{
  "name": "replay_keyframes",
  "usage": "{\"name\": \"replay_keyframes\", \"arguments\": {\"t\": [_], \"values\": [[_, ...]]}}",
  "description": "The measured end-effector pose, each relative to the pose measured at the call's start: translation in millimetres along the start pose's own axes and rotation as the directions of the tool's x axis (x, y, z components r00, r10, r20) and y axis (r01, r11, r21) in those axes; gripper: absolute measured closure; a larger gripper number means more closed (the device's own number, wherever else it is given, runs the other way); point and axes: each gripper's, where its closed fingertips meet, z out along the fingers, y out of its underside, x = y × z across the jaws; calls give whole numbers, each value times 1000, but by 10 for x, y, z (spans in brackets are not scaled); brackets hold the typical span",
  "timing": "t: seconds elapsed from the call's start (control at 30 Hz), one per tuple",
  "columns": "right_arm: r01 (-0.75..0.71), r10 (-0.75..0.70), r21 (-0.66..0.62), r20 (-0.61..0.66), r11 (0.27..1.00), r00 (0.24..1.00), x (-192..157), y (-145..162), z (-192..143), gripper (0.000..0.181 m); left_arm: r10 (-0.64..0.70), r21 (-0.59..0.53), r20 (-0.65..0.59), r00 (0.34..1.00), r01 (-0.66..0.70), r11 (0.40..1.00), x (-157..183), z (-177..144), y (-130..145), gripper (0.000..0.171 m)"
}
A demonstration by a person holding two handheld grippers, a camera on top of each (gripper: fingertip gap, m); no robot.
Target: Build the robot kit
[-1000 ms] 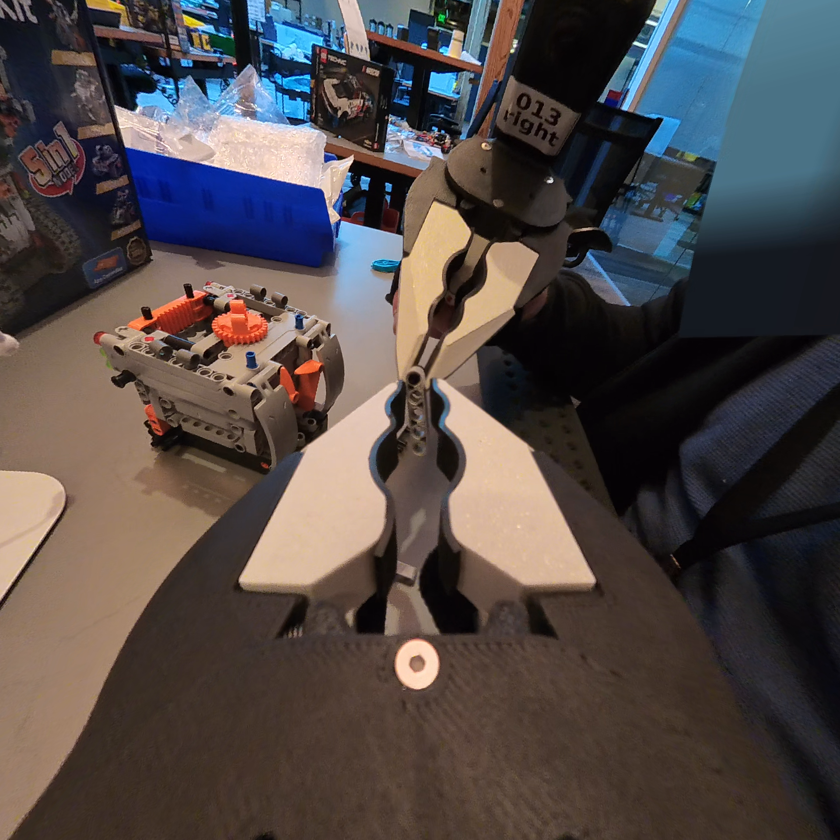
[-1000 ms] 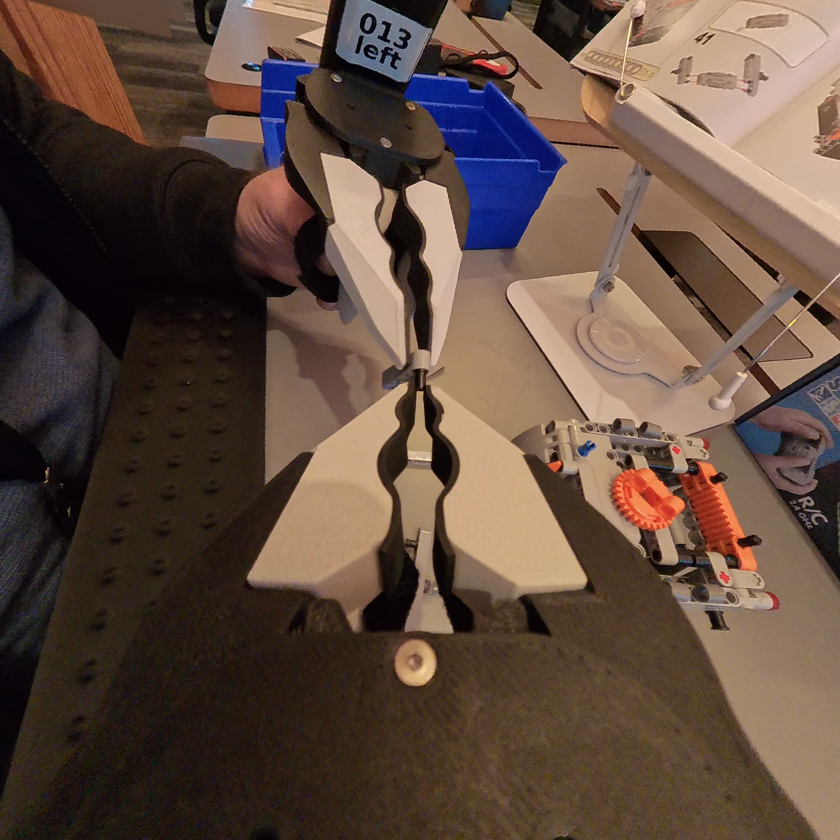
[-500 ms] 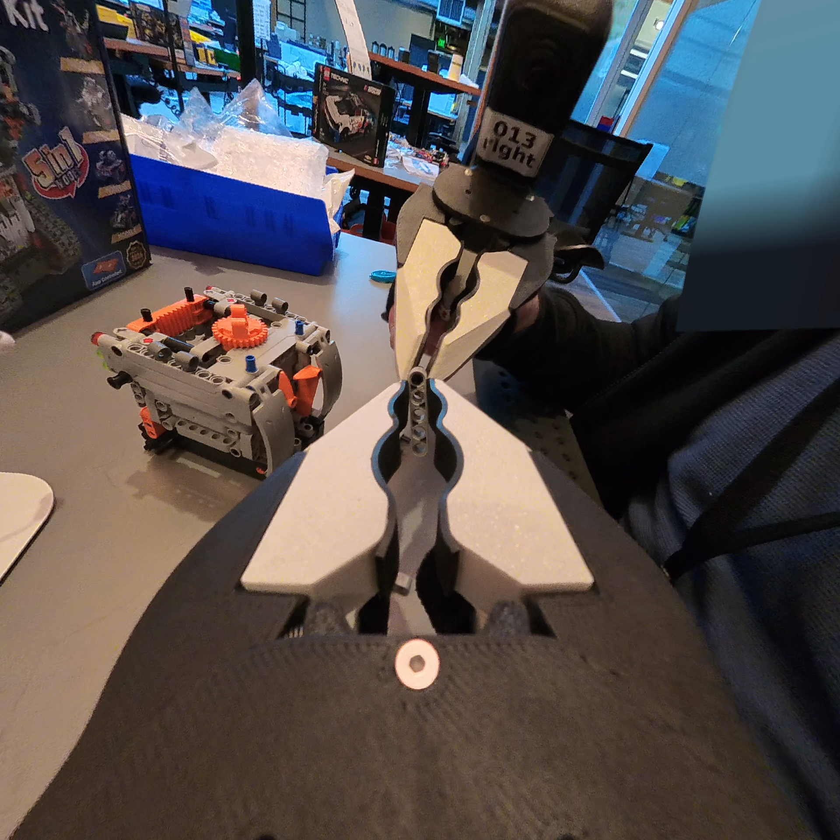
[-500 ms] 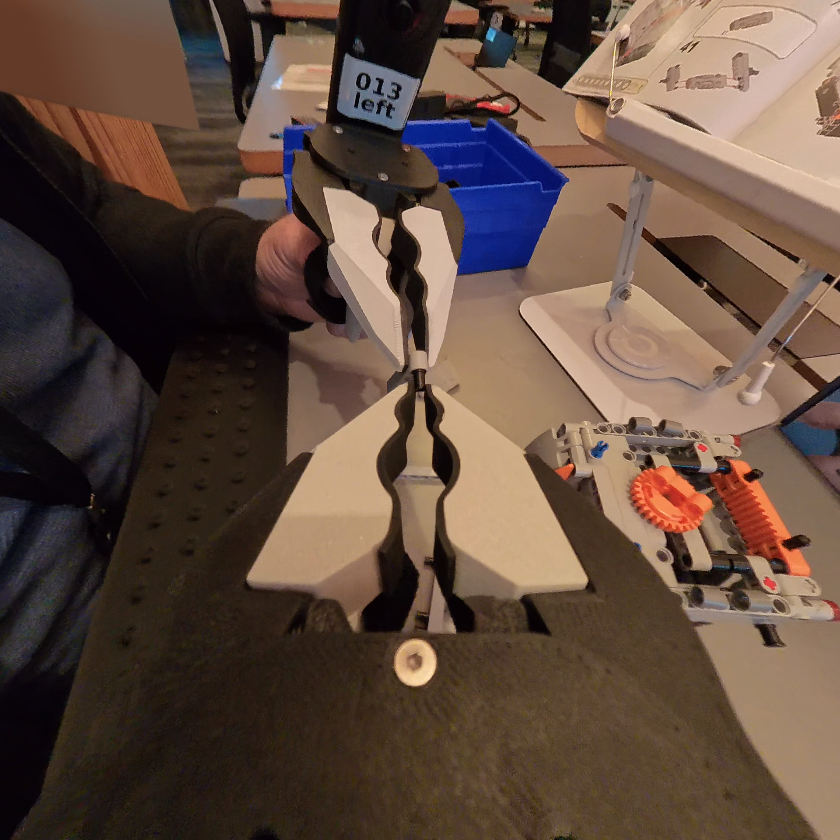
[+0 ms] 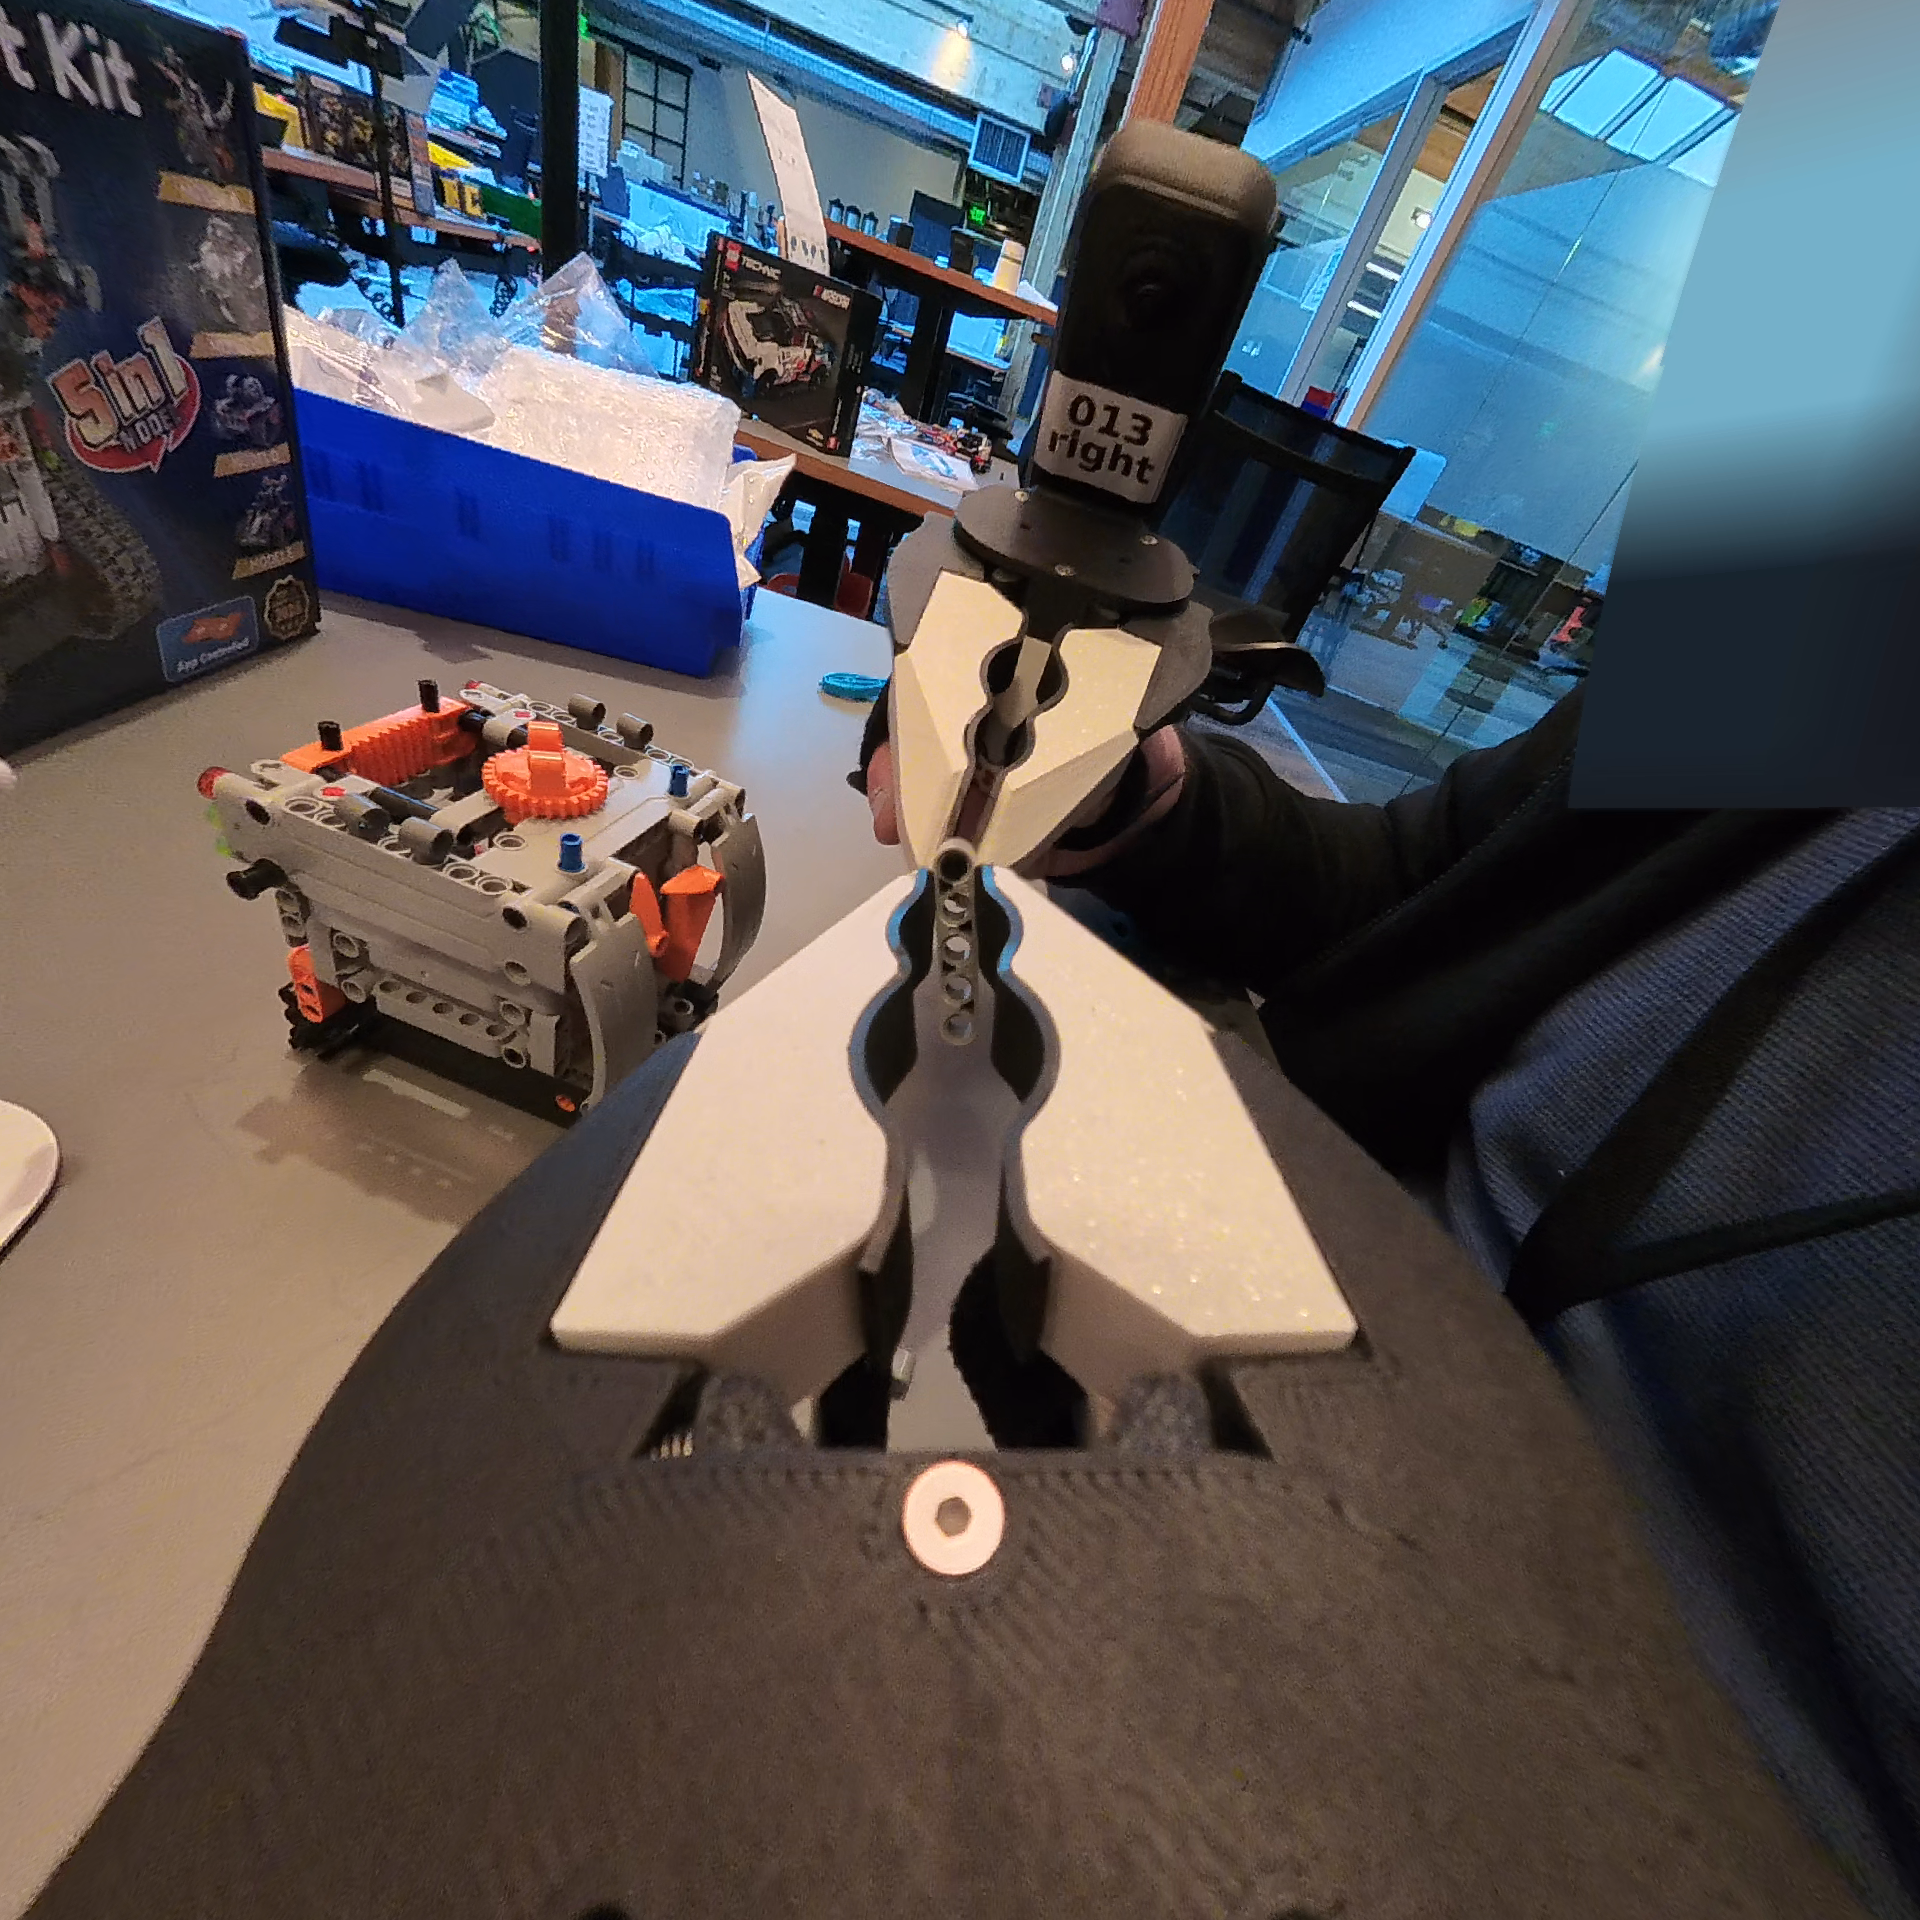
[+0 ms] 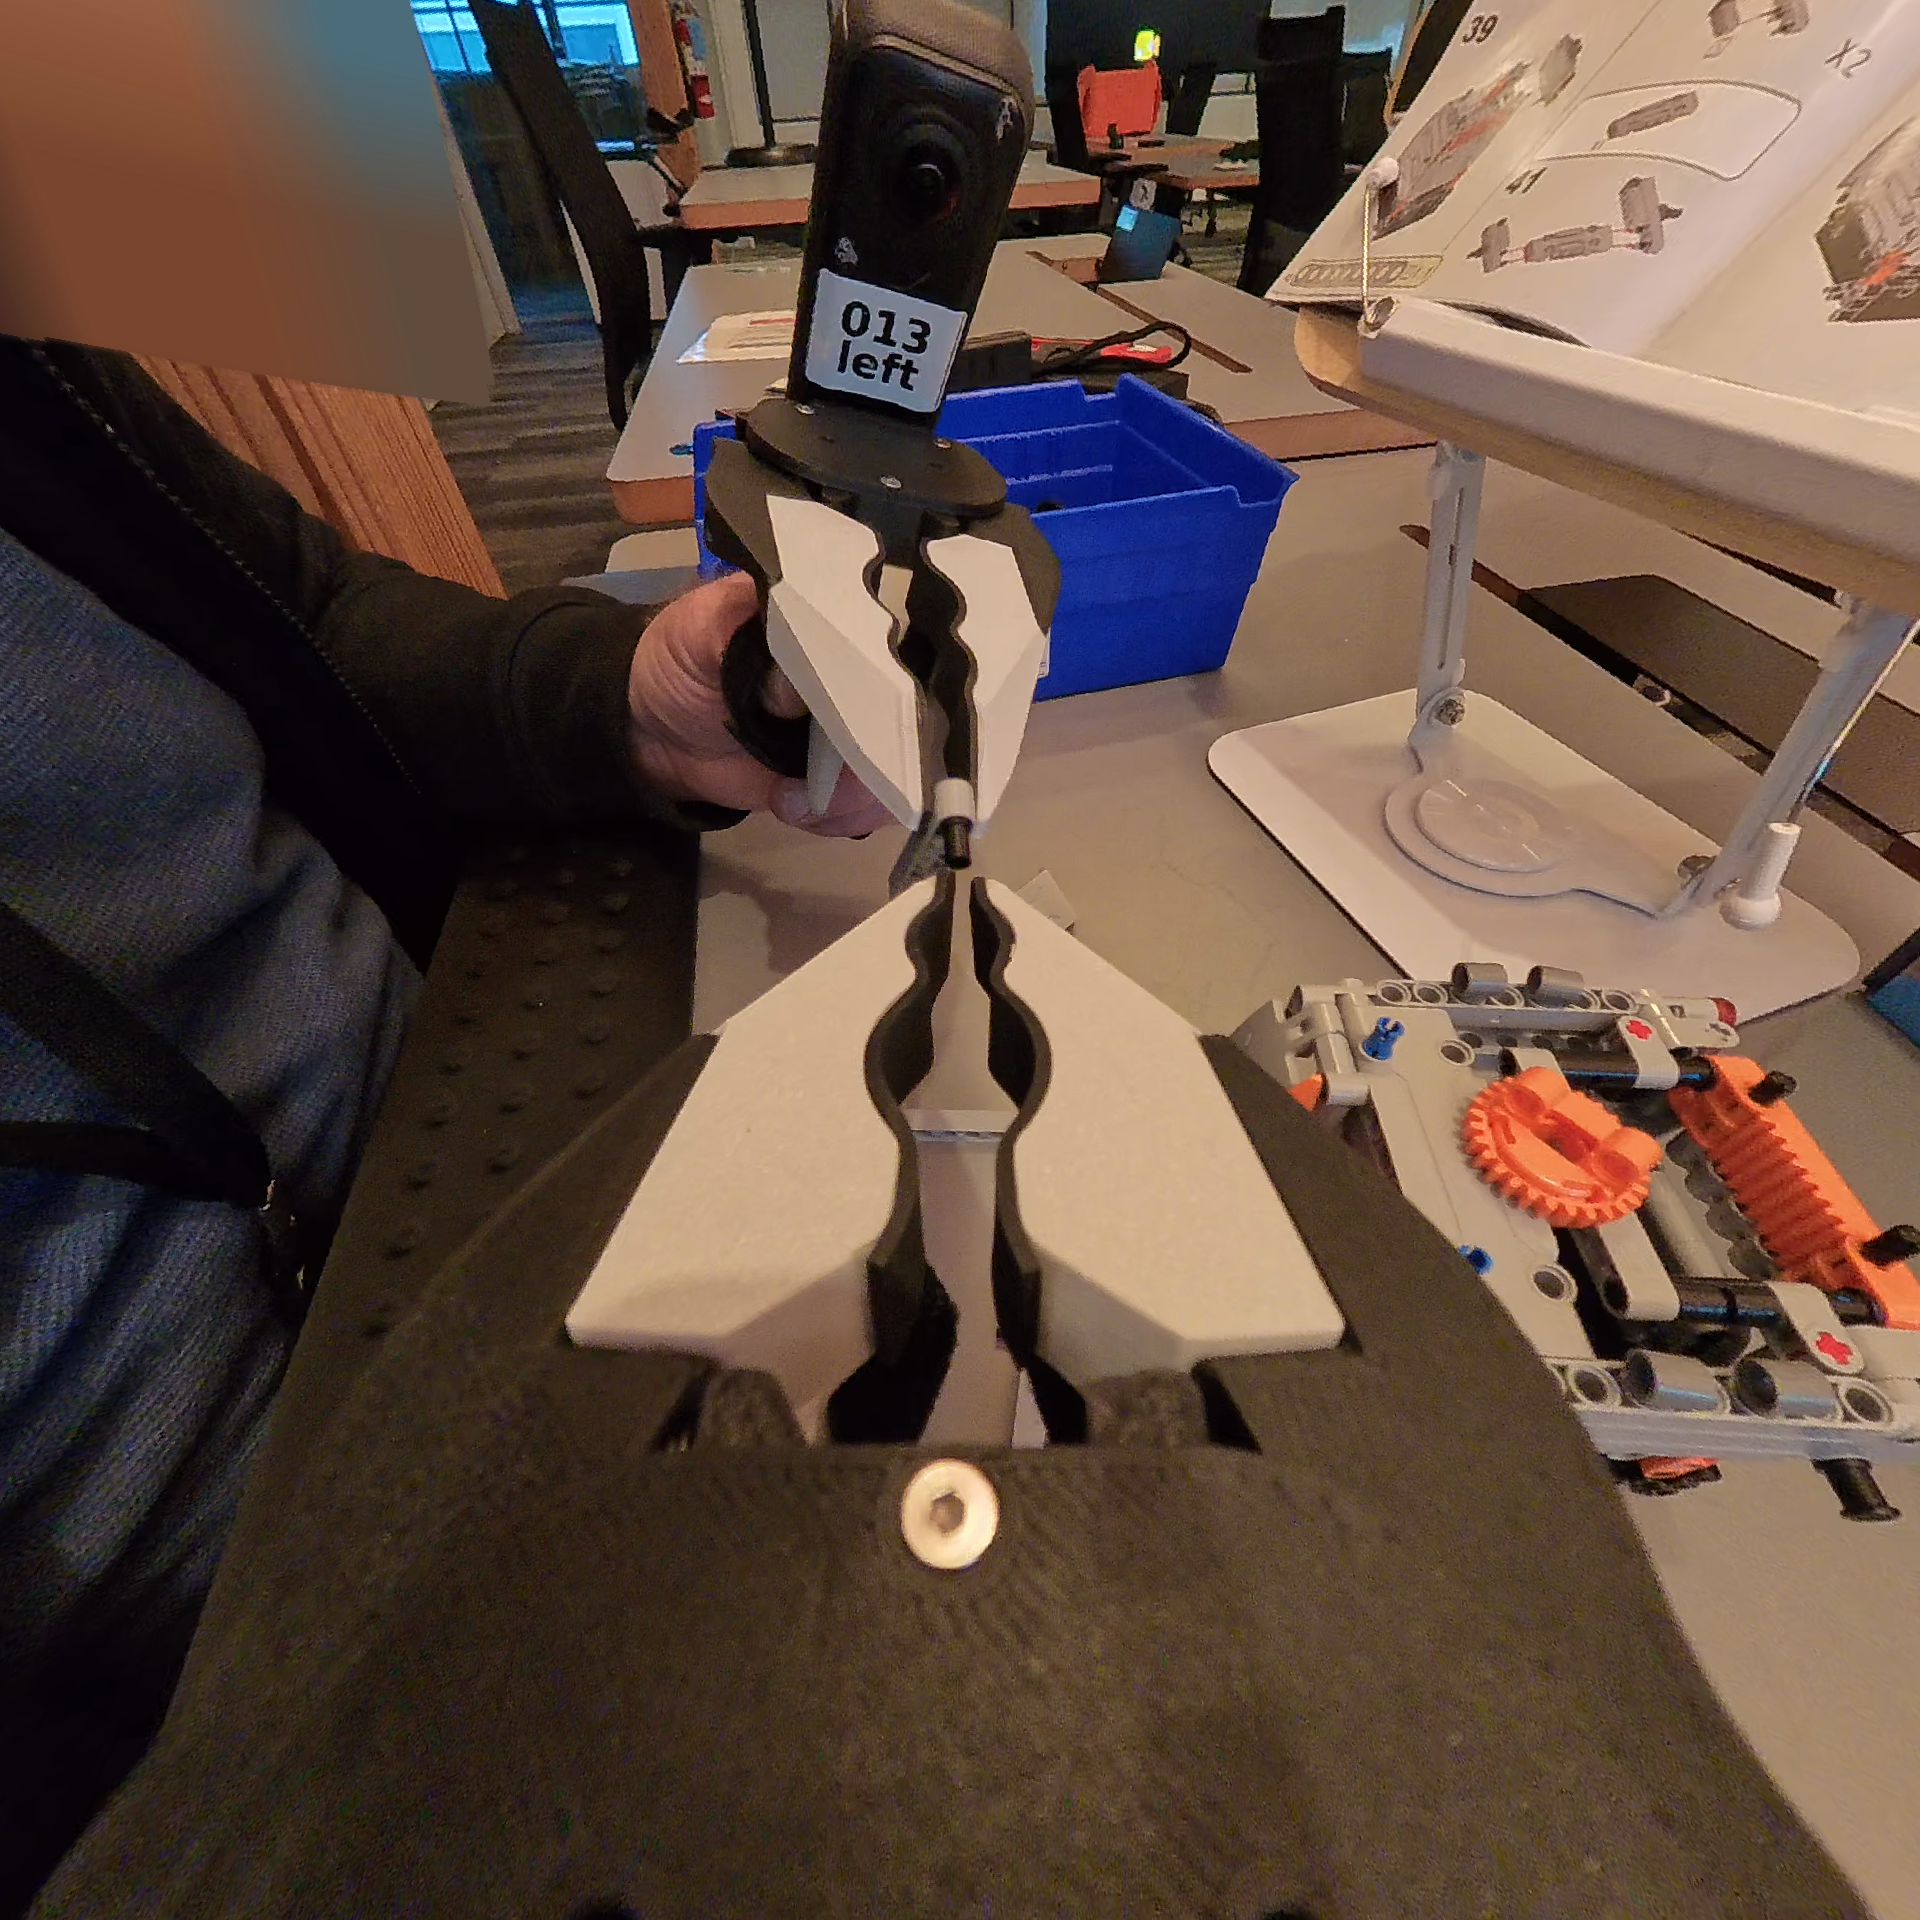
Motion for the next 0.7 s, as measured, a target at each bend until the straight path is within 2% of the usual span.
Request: {"name": "replay_keyframes", "arguments": {"t": [0.7], "values": [[-56, 54, 80, 38, 995, 998, -1, -101, -67, 177, 4, 25, -16, 1000, -3, 1000, 3, -14, -19, 167]]}}
